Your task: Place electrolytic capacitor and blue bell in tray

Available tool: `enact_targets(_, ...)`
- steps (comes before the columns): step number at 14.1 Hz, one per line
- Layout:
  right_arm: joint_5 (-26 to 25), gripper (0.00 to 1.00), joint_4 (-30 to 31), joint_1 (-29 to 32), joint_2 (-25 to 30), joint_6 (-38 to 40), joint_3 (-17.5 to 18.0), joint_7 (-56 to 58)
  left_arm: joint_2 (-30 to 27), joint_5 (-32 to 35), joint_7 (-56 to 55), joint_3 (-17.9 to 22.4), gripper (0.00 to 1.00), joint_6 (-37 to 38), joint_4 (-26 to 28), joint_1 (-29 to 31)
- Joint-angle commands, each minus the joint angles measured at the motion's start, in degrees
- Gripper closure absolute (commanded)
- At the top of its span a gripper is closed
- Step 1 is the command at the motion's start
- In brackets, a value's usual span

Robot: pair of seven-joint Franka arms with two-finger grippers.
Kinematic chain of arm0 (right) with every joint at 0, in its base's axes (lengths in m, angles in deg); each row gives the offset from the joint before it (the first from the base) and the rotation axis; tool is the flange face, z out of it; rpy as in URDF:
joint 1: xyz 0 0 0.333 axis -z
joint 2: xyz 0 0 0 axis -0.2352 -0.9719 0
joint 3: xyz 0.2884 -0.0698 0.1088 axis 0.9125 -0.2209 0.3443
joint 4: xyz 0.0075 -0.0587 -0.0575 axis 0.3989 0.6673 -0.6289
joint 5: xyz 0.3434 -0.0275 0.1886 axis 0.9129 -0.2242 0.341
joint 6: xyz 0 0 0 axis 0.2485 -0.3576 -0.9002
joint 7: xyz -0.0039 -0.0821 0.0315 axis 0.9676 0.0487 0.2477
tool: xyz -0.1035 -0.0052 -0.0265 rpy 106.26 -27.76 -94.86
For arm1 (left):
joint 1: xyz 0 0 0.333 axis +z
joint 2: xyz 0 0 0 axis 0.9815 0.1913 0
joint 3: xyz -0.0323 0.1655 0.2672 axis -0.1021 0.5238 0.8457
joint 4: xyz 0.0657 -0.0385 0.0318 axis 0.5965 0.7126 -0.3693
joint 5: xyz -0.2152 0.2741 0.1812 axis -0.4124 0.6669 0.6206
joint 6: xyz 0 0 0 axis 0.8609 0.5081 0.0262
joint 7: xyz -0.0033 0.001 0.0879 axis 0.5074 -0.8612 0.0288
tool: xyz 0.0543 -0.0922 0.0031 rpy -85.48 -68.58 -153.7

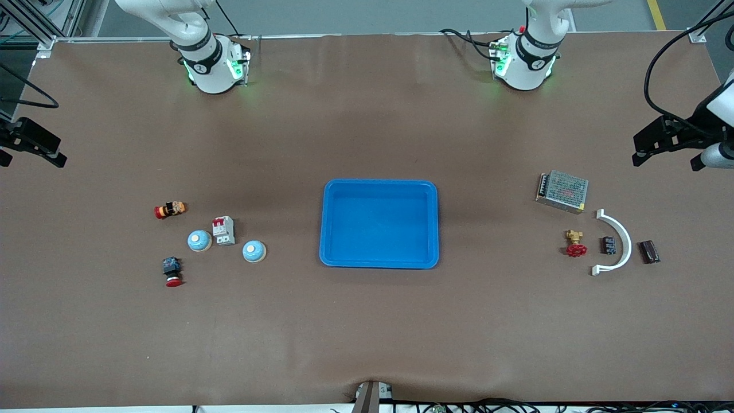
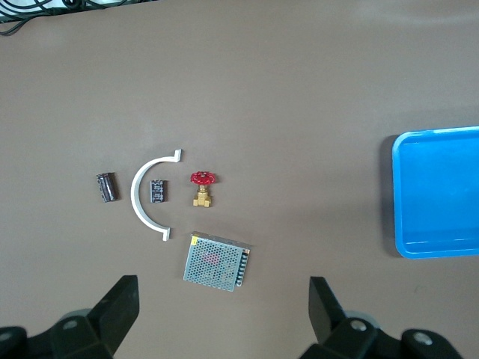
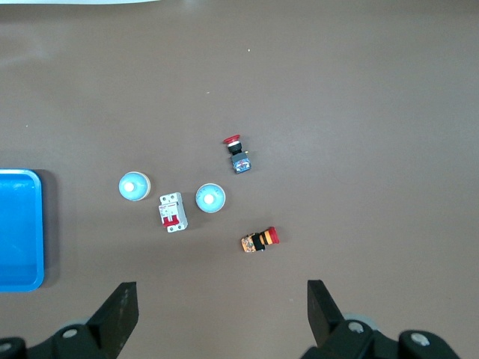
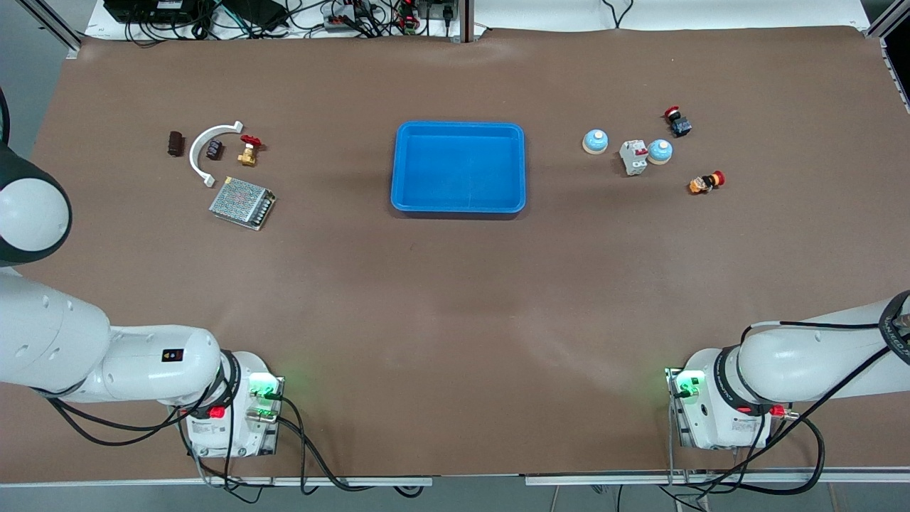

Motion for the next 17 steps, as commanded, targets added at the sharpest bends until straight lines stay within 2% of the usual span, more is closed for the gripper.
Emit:
enact_targets(1, -0.52, 0.00, -0.64, 0.46, 0.04, 0.61, 0.41, 0.24, -0.54, 0.36, -0.15, -0.15, 0.00, 0.54, -0.15, 0.39)
enact_targets(12, -0.70, 0.00, -0.46, 0.63, 0.13, 1.31, 0.41, 0.15, 0.51, 0.19, -0.06, -0.06, 0.00, 0.54, 0.72, 0.49)
enact_targets(17, -0.53, 0.00, -0.29, 1.33, -0.14, 3.16, 0.59, 0.15, 1.39, -2.28, 6.43, -0.06, 0.00, -0.24, 2.21, 4.61)
